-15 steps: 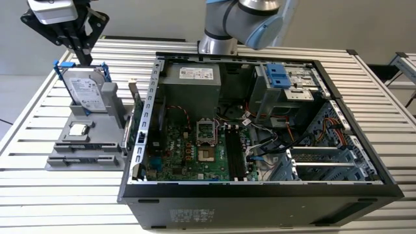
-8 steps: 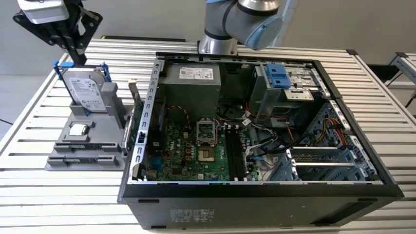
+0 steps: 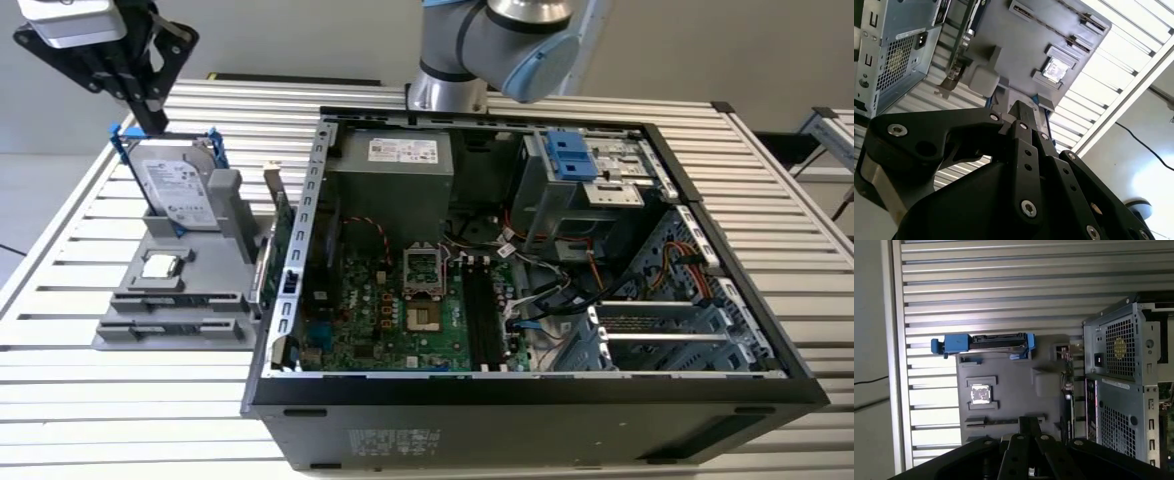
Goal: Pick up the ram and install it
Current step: 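Reach for the ram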
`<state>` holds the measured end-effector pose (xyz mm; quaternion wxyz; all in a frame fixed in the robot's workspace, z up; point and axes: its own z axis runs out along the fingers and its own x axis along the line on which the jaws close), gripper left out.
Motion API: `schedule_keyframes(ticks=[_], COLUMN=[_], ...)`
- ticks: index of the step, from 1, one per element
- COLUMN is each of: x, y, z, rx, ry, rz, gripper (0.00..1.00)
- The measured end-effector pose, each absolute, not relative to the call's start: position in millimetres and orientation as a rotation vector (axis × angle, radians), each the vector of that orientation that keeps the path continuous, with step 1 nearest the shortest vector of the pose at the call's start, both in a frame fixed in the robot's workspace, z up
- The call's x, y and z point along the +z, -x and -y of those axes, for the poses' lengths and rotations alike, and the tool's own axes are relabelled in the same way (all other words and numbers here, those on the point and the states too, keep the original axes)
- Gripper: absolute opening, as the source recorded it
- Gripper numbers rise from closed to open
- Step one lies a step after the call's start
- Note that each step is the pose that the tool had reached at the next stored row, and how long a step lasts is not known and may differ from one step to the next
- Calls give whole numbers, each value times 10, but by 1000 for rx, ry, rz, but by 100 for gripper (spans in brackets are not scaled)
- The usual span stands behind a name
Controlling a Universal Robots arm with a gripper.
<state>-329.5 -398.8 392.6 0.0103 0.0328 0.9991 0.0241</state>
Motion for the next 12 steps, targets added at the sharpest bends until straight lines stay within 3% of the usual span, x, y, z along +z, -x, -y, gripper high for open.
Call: schedule_keyframes(ticks=[12], x=[3926], y=[3396], z=[3988], rx=[75], ry=[-102], rz=[-3119], gripper=[0])
